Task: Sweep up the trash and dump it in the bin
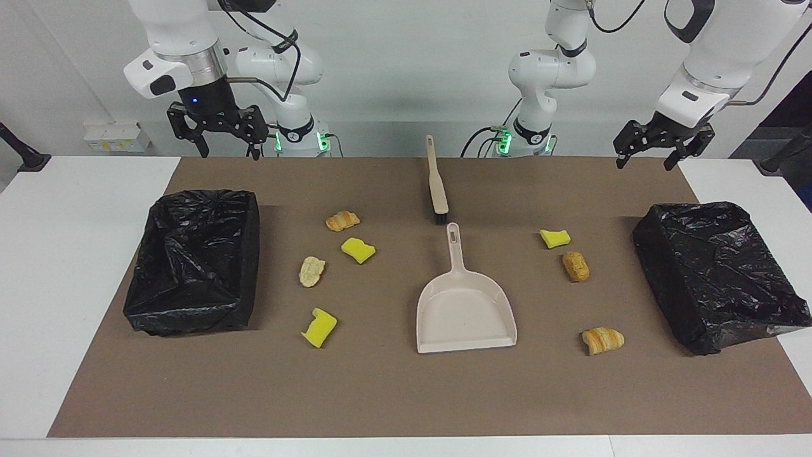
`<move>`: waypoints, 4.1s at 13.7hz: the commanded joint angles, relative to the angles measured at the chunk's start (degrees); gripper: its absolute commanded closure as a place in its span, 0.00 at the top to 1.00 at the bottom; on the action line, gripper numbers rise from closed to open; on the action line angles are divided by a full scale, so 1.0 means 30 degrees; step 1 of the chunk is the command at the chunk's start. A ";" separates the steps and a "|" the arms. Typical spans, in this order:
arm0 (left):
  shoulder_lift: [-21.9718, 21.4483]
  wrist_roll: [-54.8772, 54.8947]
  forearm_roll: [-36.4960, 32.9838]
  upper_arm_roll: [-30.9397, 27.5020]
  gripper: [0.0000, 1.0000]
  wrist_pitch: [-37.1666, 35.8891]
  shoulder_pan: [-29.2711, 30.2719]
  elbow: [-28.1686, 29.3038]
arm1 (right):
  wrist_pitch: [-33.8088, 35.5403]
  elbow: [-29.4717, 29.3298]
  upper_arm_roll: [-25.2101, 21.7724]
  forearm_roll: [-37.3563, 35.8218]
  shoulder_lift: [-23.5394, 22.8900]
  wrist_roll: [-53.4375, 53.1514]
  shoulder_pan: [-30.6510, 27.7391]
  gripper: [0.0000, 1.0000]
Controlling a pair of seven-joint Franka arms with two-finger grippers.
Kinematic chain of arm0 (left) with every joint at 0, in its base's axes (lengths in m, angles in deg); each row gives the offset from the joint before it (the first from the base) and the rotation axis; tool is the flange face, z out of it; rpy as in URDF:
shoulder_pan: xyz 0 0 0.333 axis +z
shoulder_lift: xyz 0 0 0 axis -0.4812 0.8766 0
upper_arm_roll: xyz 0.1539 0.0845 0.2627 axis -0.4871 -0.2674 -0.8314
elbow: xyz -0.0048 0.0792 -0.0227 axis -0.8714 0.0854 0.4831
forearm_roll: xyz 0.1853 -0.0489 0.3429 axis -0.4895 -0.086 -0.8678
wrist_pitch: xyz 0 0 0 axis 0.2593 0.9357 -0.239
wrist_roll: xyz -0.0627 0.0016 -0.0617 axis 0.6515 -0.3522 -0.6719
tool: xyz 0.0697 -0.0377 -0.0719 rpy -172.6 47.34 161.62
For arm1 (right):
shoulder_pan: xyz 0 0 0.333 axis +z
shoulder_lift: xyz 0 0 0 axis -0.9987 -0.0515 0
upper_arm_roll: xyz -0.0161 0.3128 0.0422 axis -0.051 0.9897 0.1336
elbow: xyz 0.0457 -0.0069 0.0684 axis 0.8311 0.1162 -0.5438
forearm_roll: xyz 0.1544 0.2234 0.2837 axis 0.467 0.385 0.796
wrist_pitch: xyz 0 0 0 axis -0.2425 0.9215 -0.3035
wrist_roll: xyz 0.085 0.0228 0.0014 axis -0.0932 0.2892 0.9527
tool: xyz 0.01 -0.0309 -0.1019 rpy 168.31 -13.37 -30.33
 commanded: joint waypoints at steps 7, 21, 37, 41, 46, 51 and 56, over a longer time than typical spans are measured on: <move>-0.0204 0.0349 0.0436 -0.0055 1.00 -0.0976 0.0140 -0.0033 | -0.0220 0.0575 0.0088 0.0415 0.0460 0.0518 -0.0273 1.00; -0.4421 -0.3596 0.4775 0.0326 1.00 0.4028 -0.5415 1.0712 | -0.0161 0.0575 0.0059 0.0415 0.0460 0.0606 -0.0508 1.00; -0.3808 -1.5057 0.4482 0.3165 1.00 1.5837 -1.5533 1.8981 | -0.0073 0.0575 0.0059 0.0444 0.0460 0.0929 -0.0508 1.00; -0.3808 -1.5031 0.4482 0.3284 0.38 1.6335 -1.5855 1.9098 | -0.0102 0.0487 0.0059 0.0444 0.0402 0.0929 -0.0537 1.00; -0.3719 -1.4856 0.4015 0.3168 0.00 1.5842 -1.5418 1.8982 | -0.0102 0.0487 0.0059 0.0444 0.0372 0.0929 -0.0508 1.00; -0.4449 -1.4563 0.3047 0.3051 0.00 0.9816 -1.3484 1.6086 | -0.0043 0.0487 0.0030 0.0444 0.0402 0.0929 -0.0537 1.00; -0.6472 -1.3335 0.2639 0.3050 0.00 0.5912 -1.0268 1.4766 | -0.0072 0.0545 -0.0029 0.0444 0.0402 0.0870 -0.0537 1.00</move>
